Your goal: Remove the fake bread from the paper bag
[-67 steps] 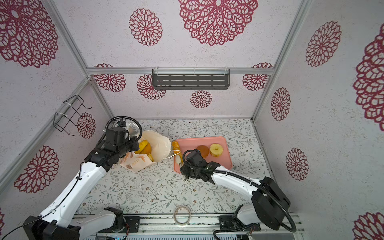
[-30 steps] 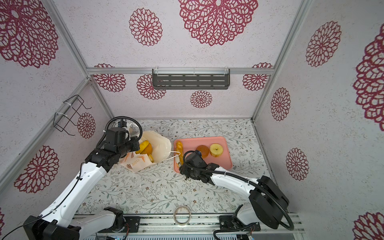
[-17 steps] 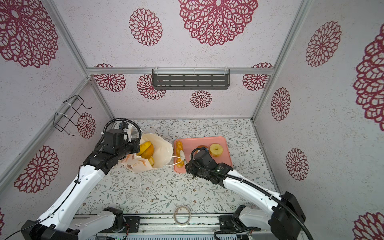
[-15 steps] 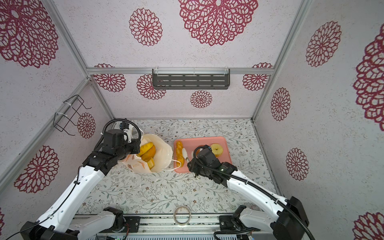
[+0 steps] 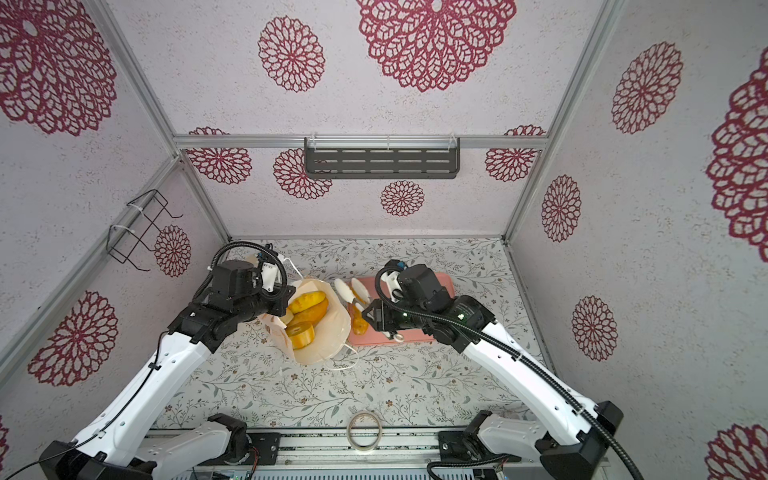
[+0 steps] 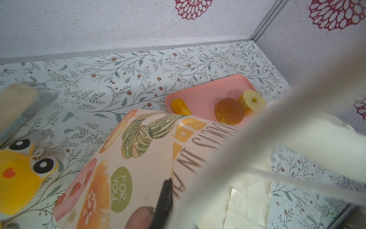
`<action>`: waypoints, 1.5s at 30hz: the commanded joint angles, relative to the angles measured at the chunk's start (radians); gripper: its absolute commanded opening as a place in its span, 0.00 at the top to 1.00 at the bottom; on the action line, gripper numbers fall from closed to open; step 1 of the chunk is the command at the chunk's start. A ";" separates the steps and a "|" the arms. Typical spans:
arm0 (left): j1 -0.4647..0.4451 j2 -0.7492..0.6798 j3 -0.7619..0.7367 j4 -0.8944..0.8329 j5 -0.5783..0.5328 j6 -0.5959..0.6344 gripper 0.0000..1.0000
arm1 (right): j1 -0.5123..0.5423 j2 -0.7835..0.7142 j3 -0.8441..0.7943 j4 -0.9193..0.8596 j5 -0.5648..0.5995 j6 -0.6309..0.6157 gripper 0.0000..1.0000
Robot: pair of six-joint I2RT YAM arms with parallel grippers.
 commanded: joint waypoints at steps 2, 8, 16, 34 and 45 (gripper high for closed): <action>-0.027 -0.040 -0.032 0.039 0.047 0.065 1.00 | 0.109 0.029 0.024 -0.007 -0.051 -0.038 0.54; -0.038 -0.091 -0.100 0.074 0.077 0.105 1.00 | 0.241 0.087 -0.017 0.019 0.014 -0.011 0.54; -0.045 -0.081 -0.091 0.065 0.019 0.063 1.00 | 0.320 0.140 -0.008 0.058 0.081 0.011 0.56; -0.053 -0.054 -0.072 0.097 -0.015 0.034 1.00 | 0.292 0.073 -0.076 0.080 0.162 0.064 0.65; -0.057 -0.042 -0.074 0.101 -0.006 0.034 1.00 | 0.251 0.189 0.009 0.067 0.179 0.008 0.60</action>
